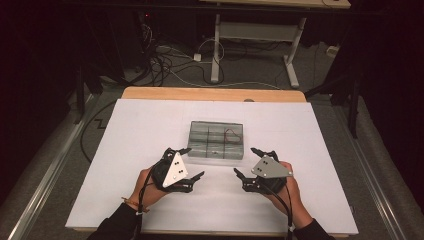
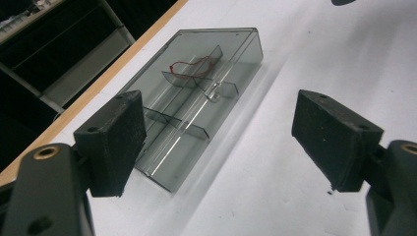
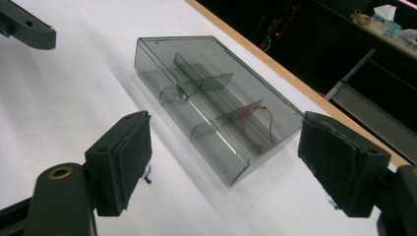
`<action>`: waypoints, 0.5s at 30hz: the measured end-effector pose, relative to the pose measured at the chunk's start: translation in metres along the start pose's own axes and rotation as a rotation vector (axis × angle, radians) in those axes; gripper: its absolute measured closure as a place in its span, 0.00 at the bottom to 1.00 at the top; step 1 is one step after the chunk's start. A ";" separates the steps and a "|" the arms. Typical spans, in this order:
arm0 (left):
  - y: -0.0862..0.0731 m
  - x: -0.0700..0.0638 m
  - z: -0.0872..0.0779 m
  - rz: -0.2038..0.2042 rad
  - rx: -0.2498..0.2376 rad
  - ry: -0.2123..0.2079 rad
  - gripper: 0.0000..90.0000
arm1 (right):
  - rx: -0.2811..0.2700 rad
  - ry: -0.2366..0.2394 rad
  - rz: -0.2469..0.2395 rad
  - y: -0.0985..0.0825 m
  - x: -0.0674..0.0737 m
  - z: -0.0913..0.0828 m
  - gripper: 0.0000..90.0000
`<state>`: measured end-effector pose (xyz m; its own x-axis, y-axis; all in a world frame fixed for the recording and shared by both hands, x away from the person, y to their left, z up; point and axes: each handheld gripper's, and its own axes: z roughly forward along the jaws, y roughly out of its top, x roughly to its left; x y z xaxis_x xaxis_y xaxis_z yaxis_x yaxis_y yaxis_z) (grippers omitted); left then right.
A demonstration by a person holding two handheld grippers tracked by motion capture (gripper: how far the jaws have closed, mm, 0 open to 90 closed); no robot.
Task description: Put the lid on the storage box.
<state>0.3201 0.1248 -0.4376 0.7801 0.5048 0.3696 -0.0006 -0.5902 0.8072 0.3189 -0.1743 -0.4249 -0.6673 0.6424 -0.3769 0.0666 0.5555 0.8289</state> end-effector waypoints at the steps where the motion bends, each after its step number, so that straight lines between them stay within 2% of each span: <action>1: 0.000 0.000 -0.001 0.001 0.000 0.001 0.23 | 0.003 0.002 -0.002 -0.001 0.000 -0.001 0.23; 15: -0.015 -0.002 -0.013 0.006 0.018 0.002 0.22 | 0.031 -0.013 -0.012 -0.018 -0.004 -0.023 0.23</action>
<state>0.3101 0.1406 -0.4446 0.7789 0.5022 0.3756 0.0056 -0.6044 0.7966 0.3033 -0.1988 -0.4293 -0.6588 0.6419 -0.3924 0.0817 0.5795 0.8108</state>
